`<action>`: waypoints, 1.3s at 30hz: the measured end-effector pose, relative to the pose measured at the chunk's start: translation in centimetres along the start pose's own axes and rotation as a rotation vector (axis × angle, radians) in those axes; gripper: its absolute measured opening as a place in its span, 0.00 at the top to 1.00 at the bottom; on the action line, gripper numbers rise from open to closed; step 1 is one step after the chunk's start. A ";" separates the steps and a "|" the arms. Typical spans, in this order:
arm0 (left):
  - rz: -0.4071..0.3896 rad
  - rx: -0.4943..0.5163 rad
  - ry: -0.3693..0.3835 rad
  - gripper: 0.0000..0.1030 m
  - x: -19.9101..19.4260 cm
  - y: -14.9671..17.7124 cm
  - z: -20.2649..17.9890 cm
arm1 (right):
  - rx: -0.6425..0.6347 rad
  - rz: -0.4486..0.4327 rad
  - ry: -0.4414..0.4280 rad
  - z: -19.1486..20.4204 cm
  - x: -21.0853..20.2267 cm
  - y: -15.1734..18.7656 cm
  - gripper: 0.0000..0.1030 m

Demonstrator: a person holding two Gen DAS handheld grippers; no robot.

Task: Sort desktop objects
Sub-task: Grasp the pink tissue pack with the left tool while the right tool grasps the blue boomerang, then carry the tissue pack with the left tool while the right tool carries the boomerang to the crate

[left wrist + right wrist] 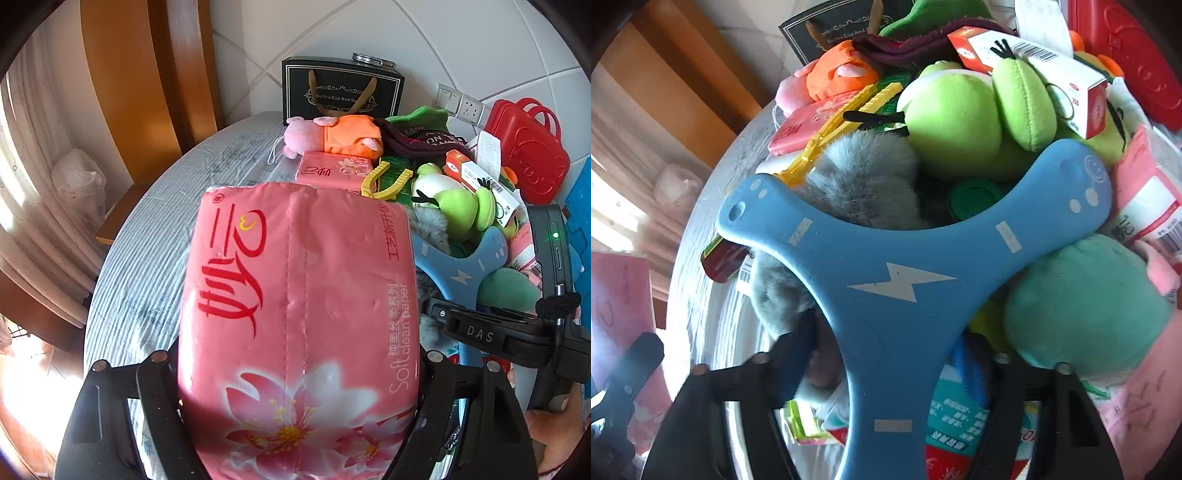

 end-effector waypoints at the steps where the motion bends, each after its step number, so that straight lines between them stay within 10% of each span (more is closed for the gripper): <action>1: -0.001 -0.004 -0.006 0.20 -0.1 0.0 0.3 | -0.002 -0.010 -0.010 0.1 -0.3 0.1 0.56; 10: -0.063 -0.027 -0.018 0.20 -3.2 -0.7 -0.5 | -0.177 -0.274 0.059 2.1 -10.3 -0.3 0.57; 22: -0.273 0.020 -0.013 0.20 -12.9 -1.6 -9.7 | -0.206 -0.533 0.219 -5.4 -24.0 -0.3 0.56; 39: -0.366 0.283 0.339 0.20 -19.9 -0.1 -25.8 | 0.048 -0.722 0.578 -18.7 -41.8 7.2 0.56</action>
Point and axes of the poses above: each gripper's, at about its wrist camera, not at the fingertips, and x roughly the way its jaws point, z to its left, y to its underside, the point moved 9 cm from there along x, roughly the way its jaws point, and after that the axes turned 4 degrees about y, right-handed, at the moved point
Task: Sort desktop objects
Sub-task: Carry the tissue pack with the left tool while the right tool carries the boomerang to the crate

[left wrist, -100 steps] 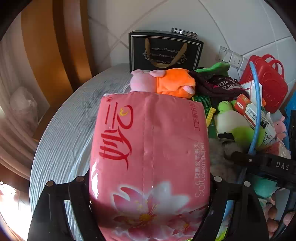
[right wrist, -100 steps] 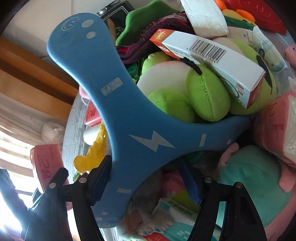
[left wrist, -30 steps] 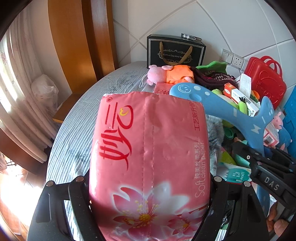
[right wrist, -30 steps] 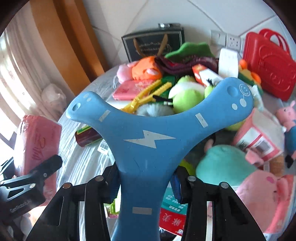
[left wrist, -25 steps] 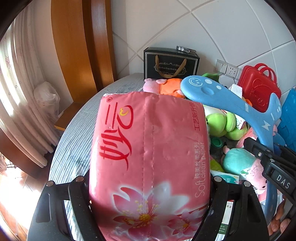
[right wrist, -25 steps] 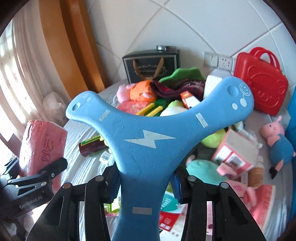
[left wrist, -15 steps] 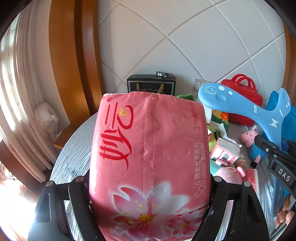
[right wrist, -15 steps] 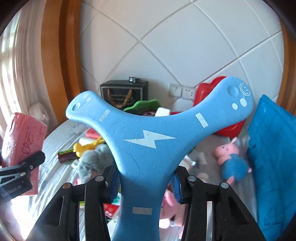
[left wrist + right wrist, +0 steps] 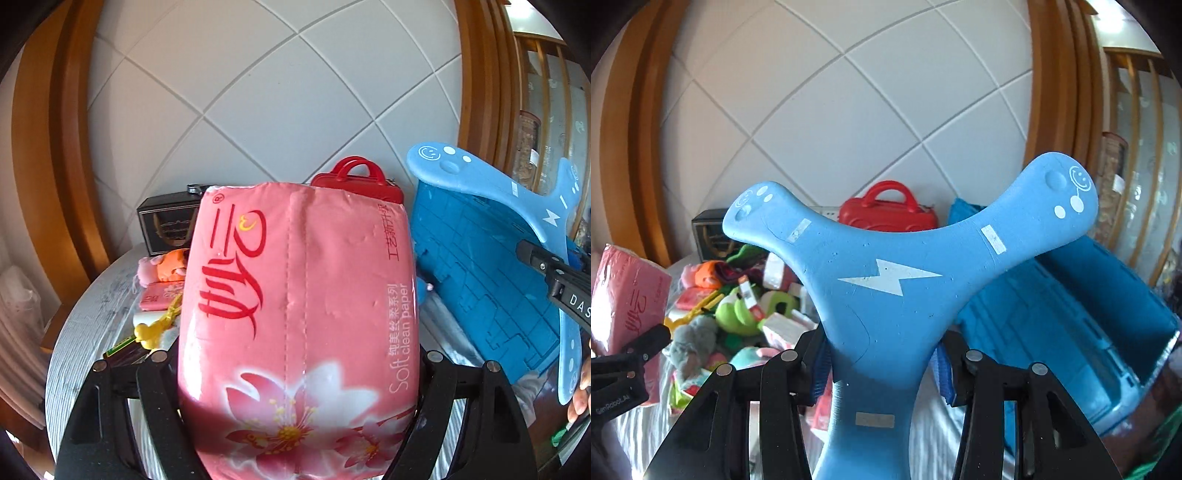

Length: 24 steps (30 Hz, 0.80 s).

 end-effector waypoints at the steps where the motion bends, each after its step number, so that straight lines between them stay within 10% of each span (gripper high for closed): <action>1: -0.003 0.011 0.016 0.20 0.0 -0.3 -1.1 | 0.009 -0.006 0.022 -1.4 -0.6 -0.1 0.56; 11: -0.101 0.114 0.147 0.20 0.5 -4.5 -17.8 | 0.052 -0.093 0.196 -16.9 -3.6 -2.0 0.56; 24: -0.060 0.062 0.201 0.20 6.7 -9.2 -44.4 | -0.106 -0.034 0.242 -37.4 6.1 -3.5 0.56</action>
Point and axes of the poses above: each gripper's, at about its wrist camera, not at the fingertips, and x roughly the way its jaws point, z to its left, y to its underside, the point moved 9 cm from there along x, roughly the way its jaws point, and after that the axes turned 4 degrees about y, right-handed, at the moved point
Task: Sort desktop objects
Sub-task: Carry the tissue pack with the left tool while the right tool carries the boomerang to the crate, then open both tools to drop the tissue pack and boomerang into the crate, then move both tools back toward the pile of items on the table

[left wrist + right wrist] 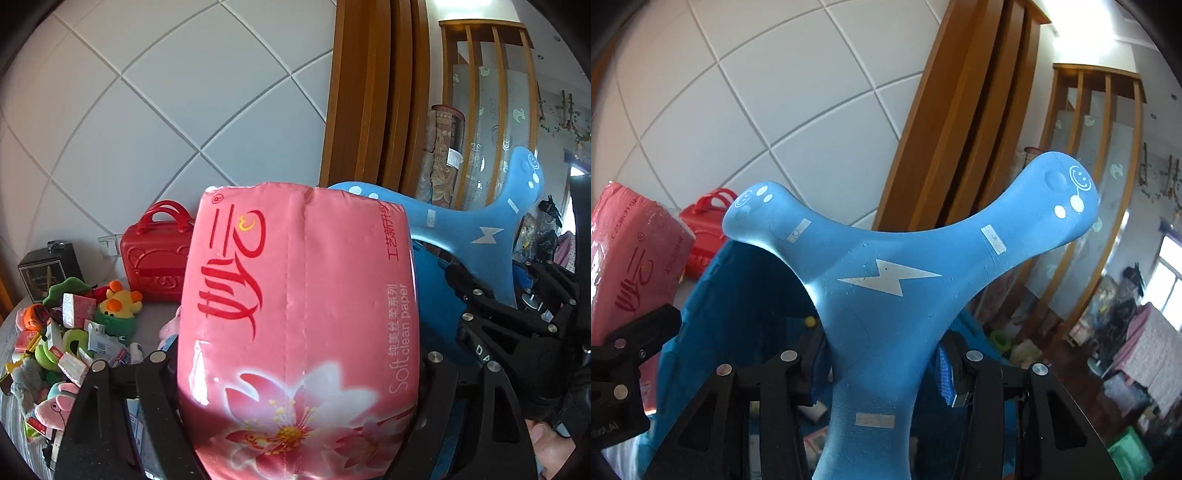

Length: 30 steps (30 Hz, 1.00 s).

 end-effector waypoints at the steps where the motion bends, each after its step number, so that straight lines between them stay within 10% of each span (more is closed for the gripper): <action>1: 0.011 0.007 -0.009 0.19 0.7 0.1 -0.8 | -0.006 0.012 -0.009 -0.5 0.9 0.4 0.56; 10: 0.076 0.031 -0.098 0.18 3.8 1.2 -3.3 | 0.004 0.066 -0.133 -2.3 5.7 2.6 0.52; 14: 0.054 0.031 -0.123 0.18 3.5 0.7 -3.4 | 0.011 0.069 -0.164 -2.5 6.1 3.1 0.13; 30: 0.013 0.031 -0.142 0.18 2.8 0.5 -4.8 | 0.017 0.005 -0.160 -5.2 6.0 2.3 0.01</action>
Point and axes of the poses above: each gripper's, at about its wrist camera, not at the fingertips, and x roughly the way its jaws point, z to its left, y to its underside, the point moved 9 cm from there along x, roughly the way its jaws point, and after that the axes turned 4 degrees about y, right-handed, at the moved point
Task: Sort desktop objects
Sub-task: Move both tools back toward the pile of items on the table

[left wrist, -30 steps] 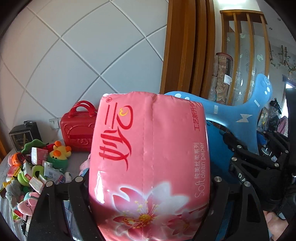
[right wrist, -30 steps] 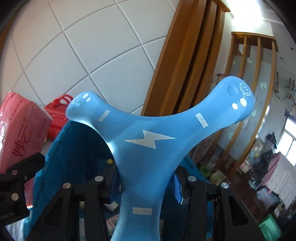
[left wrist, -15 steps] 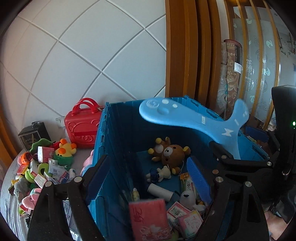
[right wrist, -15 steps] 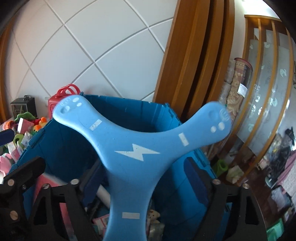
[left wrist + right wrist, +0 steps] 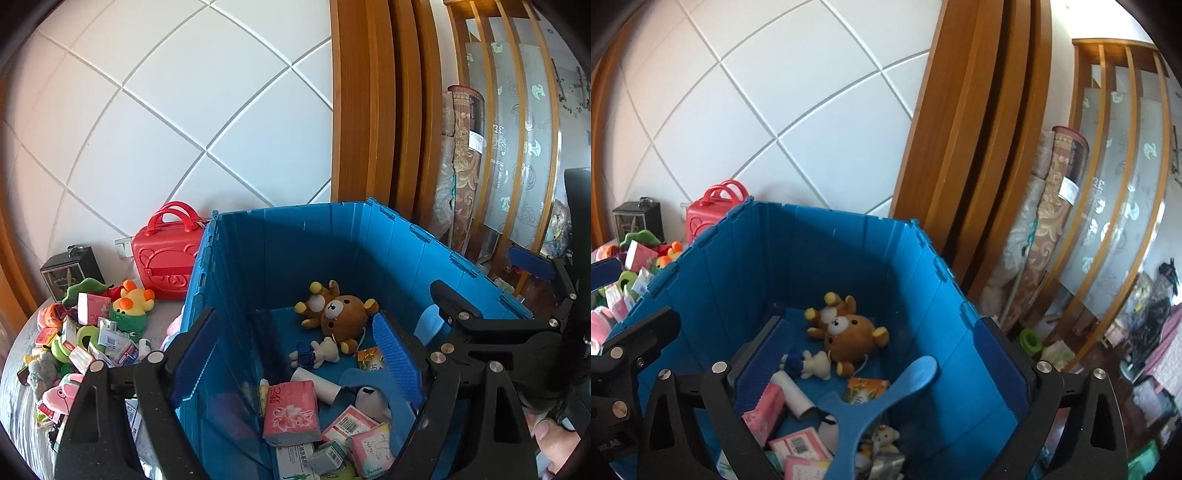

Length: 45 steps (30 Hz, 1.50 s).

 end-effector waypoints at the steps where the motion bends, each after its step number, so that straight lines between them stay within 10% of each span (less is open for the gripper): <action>1: -0.003 0.000 -0.001 0.18 -0.2 0.0 0.0 | 0.004 -0.003 -0.001 -0.2 -0.2 0.0 0.01; 24: -0.135 -0.024 -0.144 0.18 -7.4 2.9 5.3 | 0.143 -0.042 -0.163 0.4 -5.9 4.7 0.00; 45: -0.073 -0.273 -0.391 0.18 -14.4 11.8 27.6 | 0.049 -0.161 -0.430 17.0 -12.0 1.2 0.00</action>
Point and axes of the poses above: each gripper's, at about its wrist camera, not at the fingertips, and x roughly the way its jaws point, z to its left, y to its underside, the point moved 9 cm from there along x, roughly the way its jaws point, and after that the axes turned 4 degrees about y, right-handed, at the moved point
